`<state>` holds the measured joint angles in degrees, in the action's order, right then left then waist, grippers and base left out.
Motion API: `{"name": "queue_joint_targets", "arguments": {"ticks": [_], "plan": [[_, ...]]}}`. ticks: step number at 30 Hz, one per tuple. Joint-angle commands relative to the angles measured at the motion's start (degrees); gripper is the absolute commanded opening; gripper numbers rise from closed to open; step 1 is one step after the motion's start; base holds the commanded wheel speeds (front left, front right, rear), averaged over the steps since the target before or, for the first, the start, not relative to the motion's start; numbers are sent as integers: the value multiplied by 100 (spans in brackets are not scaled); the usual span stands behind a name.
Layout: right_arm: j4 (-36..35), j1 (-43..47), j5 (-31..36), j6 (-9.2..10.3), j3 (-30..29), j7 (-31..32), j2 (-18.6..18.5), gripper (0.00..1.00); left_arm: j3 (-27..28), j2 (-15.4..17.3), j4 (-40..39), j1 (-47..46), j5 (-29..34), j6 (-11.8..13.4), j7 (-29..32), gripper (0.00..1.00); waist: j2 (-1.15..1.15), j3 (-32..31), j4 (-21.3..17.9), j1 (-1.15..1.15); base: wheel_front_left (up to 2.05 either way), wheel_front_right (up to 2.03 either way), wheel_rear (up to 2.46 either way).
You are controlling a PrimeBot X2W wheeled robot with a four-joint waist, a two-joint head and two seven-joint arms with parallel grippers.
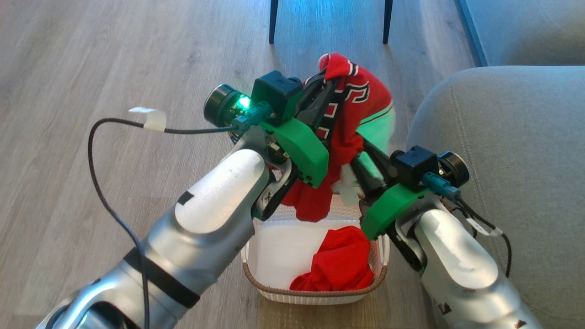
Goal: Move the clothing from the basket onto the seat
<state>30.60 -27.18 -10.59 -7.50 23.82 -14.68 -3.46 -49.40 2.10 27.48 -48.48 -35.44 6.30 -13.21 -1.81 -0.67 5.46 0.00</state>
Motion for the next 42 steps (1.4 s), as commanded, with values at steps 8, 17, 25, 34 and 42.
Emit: {"name": "queue_joint_targets", "arguments": {"ticks": [8,17,25,34,42], "plan": [[-546,-134,-107,1,-169,-32,58,0,316,125,198,-89,-161,20,-120,0,0,-19,-123,0,0,0,0],[-549,-177,45,1,-677,-32,58,0,489,221,498,240,-218,-211,-170,100,0,-20,-258,0,0,0,0],[-590,-427,365,1,-1130,-32,58,0,668,228,560,463,-93,-369,-177,100,0,0,-346,0,0,0,0],[-714,-423,880,1,-1575,-32,58,0,933,177,129,931,297,-552,-178,100,0,19,-720,0,0,0,0],[-754,-582,1036,1,-1669,-32,-23,0,1063,119,-95,1397,538,-700,-178,100,0,60,-1396,0,0,0,0]]}}
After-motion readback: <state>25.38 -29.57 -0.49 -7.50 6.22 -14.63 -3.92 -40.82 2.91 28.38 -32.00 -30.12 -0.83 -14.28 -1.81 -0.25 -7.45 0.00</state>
